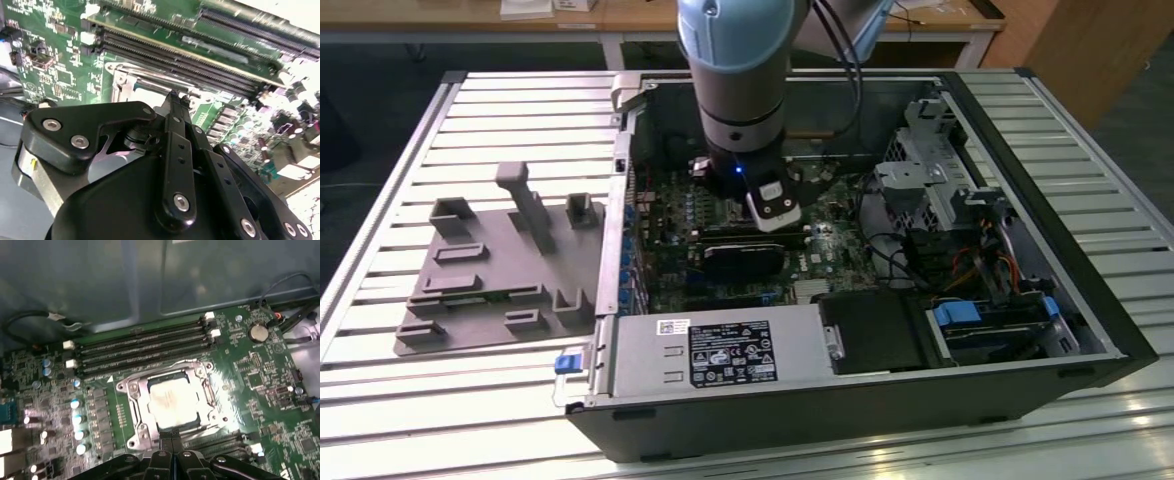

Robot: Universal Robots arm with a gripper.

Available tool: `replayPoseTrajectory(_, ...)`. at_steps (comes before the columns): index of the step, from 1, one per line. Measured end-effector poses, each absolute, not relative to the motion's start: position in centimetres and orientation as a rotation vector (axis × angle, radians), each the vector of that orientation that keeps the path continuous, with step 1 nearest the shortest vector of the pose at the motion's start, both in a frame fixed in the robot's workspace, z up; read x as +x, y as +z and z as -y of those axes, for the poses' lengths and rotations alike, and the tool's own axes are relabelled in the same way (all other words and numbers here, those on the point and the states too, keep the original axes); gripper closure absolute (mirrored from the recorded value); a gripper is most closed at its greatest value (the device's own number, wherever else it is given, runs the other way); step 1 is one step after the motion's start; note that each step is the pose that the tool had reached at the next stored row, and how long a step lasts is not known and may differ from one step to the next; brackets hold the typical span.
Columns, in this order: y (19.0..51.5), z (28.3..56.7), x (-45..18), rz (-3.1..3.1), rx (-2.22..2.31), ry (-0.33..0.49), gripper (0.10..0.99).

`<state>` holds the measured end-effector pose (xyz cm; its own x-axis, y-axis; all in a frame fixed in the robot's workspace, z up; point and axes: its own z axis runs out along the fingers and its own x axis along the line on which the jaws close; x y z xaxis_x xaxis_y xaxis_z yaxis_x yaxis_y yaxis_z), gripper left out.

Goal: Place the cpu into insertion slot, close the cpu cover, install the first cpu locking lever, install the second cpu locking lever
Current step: 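Install the second cpu locking lever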

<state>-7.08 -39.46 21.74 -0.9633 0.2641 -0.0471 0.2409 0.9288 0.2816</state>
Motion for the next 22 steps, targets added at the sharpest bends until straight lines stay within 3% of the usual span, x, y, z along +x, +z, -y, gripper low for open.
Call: replayPoseTrajectory(22,21.7,35.8,-5.3,-3.010,0.387,0.276,0.984)
